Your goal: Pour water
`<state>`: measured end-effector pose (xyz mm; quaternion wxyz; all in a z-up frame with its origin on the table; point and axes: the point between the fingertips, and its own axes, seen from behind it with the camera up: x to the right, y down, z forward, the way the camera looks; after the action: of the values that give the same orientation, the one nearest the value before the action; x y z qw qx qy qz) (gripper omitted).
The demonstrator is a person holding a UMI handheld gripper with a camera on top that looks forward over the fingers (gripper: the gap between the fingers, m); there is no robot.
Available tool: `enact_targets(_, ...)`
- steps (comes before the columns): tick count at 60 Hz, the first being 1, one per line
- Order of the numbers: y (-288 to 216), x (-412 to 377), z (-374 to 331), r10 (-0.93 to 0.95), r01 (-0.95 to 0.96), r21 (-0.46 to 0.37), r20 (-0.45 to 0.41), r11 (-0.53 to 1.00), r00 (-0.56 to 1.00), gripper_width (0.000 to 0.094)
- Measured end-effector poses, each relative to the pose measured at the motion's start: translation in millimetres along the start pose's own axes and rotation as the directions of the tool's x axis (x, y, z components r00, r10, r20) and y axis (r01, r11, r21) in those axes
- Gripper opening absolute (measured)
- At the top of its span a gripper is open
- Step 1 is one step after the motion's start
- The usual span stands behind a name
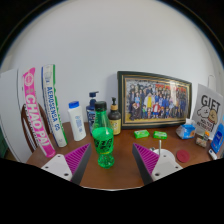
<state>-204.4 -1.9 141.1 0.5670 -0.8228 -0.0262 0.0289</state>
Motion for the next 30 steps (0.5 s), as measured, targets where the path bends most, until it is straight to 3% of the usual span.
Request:
enact_targets(12, 20, -20, 78, -0.011, 0.011, 0.014, -0.014, 1.0, 1.0, 0.0812)
enact_targets(18, 28, -22, 97, -0.008, 0.009, 0.024, -0.026, 1.0, 1.0, 0.0663)
enact_targets(22, 32, -23, 105, -0.011, 0.011, 0.026, -0.03, 1.0, 1.0, 0.0508)
enact_targets(30, 30, -24, 106, -0.031, 0.034, 0.066, -0.04, 0.997, 0.999, 0.0417)
